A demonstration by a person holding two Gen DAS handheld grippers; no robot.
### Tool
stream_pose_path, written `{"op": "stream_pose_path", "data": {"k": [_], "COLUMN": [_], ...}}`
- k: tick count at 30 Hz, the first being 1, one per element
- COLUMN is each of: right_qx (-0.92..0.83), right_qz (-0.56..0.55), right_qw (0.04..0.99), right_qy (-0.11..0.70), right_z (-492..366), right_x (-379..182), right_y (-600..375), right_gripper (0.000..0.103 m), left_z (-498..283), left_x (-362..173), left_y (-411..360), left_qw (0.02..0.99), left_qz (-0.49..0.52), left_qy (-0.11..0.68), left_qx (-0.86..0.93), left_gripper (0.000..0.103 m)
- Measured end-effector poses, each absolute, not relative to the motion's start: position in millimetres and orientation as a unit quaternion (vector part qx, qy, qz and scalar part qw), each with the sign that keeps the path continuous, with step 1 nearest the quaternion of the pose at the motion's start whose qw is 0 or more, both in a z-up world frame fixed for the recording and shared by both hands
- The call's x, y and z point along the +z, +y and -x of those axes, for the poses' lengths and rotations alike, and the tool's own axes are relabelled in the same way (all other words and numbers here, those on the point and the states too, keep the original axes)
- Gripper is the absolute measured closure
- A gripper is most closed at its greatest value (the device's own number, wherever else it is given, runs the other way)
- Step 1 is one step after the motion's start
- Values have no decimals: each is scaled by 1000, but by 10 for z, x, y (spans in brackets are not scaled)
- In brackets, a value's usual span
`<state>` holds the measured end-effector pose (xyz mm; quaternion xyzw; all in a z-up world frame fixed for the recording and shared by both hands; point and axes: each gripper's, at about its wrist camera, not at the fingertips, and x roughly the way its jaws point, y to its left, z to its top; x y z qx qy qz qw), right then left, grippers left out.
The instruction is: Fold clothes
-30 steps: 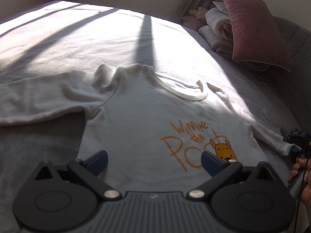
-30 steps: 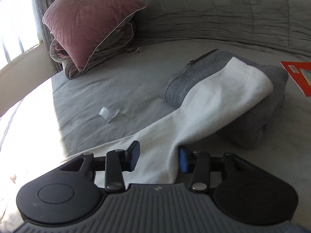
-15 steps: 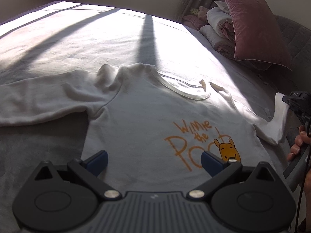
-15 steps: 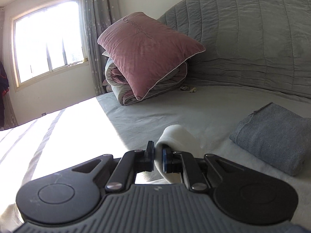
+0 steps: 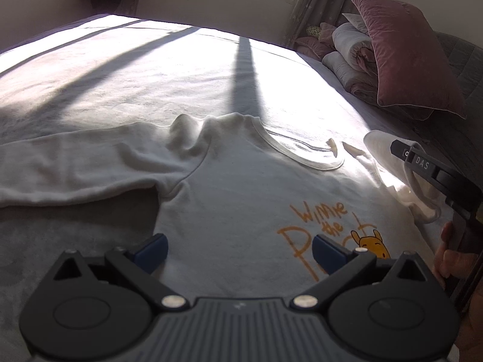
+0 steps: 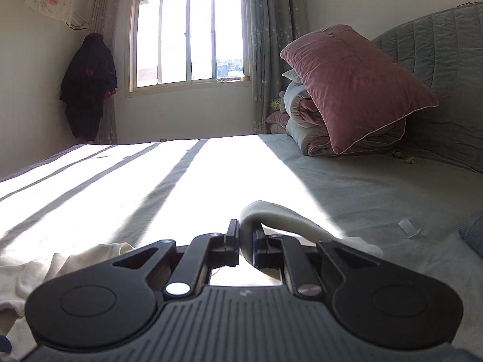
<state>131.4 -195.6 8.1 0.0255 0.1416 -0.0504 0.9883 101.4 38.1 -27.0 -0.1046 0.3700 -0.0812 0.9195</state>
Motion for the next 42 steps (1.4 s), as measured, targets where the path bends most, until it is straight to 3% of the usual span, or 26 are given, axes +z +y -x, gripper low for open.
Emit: {"op": "stream_pose_path", "data": {"k": [9,15,17,18,19,20,28,34,37,40,42], "right_qx": [86,124,155,177,201,225,234,164,121,106,104], "right_qz": [-34,-107,-130,-141,-146,-151,-234,-338,-383,-398,-394], "right_qw": [961,941,931,924,917,909,910,896,882,876,880], "right_qy": [262,296,304,308,313,316,250,238,248,250,244], "right_z": [-1528,-1455,-1420,-1411,-1400,-1385,-1211,-1261,-1307,-1315,-1291], "right_x": [-241,-334,-303,-274,-238,-197,142,-3,-129,-166,-136], "right_y": [-1799,-1849,-1907,-1944,-1976,-2014,-2692,-3154,-3299,-3342,-3323], "right_gripper": [92,83,56,28,12,10,10,10,10,10,10], "left_z": [-918,-871,-889,-907,-929,-948,-1280,-1572,-1674,-1731,-1720], "left_x": [-279,-250,-245,-244,-238,-227,-87,-172,-249,-324,-333], "left_y": [333,226,184,158,116,84,-486,-1027,-1253,-1397,-1381], "left_qw": [929,930,929,927,925,925,930,933,934,933,935], "left_qz": [80,61,61,62,58,55,2,-50,-85,-116,-112], "left_qy": [356,353,356,359,363,366,336,308,298,290,287], "left_qx": [-69,-82,-85,-87,-89,-91,-152,-180,-181,-177,-175], "left_gripper": [1,1,1,1,1,1,1,4,14,30,53]}}
